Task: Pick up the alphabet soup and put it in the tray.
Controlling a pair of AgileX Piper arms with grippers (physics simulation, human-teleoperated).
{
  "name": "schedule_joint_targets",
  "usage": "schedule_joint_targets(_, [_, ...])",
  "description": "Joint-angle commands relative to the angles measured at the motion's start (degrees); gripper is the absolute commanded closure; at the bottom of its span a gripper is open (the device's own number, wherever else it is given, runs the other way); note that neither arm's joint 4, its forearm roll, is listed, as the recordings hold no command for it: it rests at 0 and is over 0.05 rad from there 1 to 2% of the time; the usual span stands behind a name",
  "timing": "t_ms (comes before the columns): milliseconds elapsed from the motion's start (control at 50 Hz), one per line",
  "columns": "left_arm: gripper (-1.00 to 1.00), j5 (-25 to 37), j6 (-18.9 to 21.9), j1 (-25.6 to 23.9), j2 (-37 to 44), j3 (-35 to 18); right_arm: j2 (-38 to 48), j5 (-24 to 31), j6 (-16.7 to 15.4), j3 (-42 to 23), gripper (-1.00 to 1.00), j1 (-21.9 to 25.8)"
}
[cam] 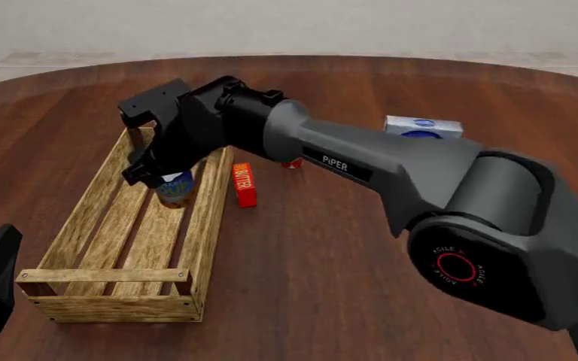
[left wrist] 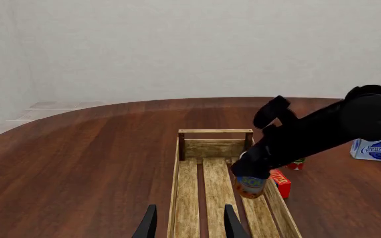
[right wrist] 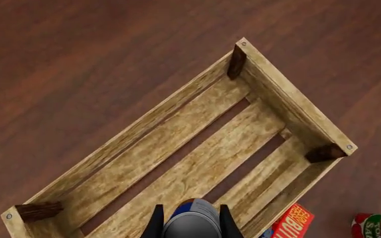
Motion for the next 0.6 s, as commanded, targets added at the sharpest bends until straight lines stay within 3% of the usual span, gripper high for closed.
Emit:
schedule_joint_targets(20, [-1.0, 0.0, 0.0, 0.0, 0.0, 0.0, 2.7, 0.73, 1.37, -3.65, 1.0, -0.5])
schedule_joint_targets(600, [-1.0, 0.0, 0.0, 0.0, 0.0, 0.0, 6.27, 0.42, 1.94, -5.03, 1.0, -1.08])
